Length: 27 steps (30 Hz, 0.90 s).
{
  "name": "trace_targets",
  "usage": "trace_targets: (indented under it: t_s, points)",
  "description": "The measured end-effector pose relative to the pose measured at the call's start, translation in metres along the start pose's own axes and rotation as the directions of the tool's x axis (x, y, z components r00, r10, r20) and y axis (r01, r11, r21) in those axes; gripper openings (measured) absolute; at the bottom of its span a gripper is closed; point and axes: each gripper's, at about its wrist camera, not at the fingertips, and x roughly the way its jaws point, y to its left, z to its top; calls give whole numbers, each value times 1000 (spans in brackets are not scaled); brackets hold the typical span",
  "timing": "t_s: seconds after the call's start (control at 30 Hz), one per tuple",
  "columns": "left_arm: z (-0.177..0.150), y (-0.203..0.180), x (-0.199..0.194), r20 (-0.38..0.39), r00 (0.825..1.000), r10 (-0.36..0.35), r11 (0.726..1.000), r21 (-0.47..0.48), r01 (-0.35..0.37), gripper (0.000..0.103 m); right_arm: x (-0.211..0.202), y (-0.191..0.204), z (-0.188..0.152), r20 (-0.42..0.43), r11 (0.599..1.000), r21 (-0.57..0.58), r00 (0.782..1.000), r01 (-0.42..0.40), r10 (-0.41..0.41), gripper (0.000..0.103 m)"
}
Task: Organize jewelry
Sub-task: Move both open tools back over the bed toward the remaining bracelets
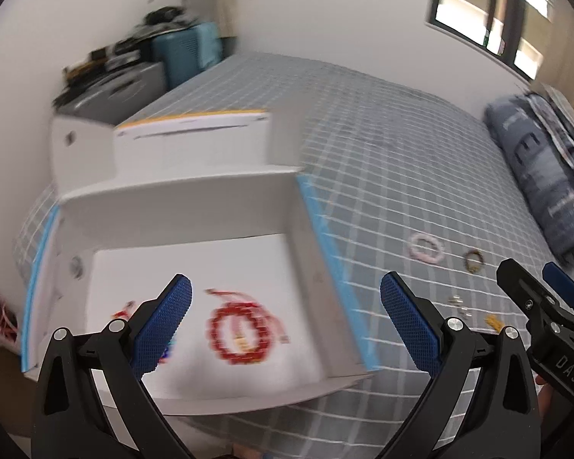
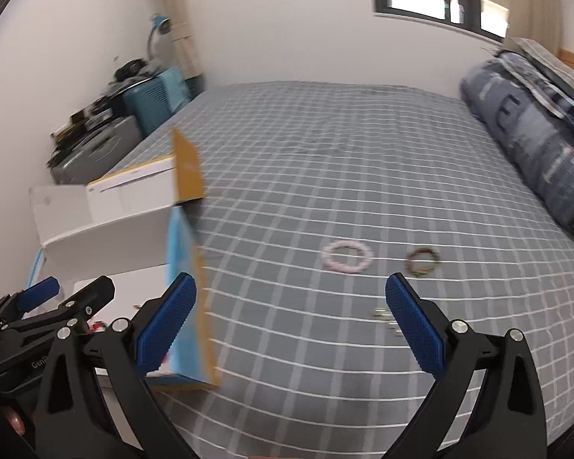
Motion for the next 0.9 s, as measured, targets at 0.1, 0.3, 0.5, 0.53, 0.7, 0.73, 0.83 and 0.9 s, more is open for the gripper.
trace_targets:
  t_s: [0.1,0.3,0.5,0.53,0.7,0.73,0.83,0.9]
  points:
    - [8,-42,5,-9,999,-33,998,62,34,97,-4,-35,0,-2,999,30,1000,23,-23,95]
    - [24,-109,35,-48,996,-71,989,130,77,97,1,-103,-3,-22,993,74,996,94,-92,95]
    - [38,-168,90,-108,990,-91,979,173,109,97,26,-161,-12,-73,982,123,988,147,-138,95]
    - [38,-174,97,-114,989,-96,977,178,116,97,35,-171,-16,-93,980,127,985,154,-143,95]
    - [45,-202,146,-159,982,-106,970,202,137,97,65,-194,-29,-163,981,118,977,156,-136,95]
    - [45,-205,154,-167,981,-96,969,210,131,97,71,-199,-33,-171,980,119,976,159,-138,95]
    - [44,-211,184,-211,973,-89,968,213,135,97,92,-210,-45,-219,980,120,967,158,-129,95]
    - [41,-216,199,-232,969,-84,966,221,137,97,105,-217,-53,-249,979,129,960,160,-124,95]
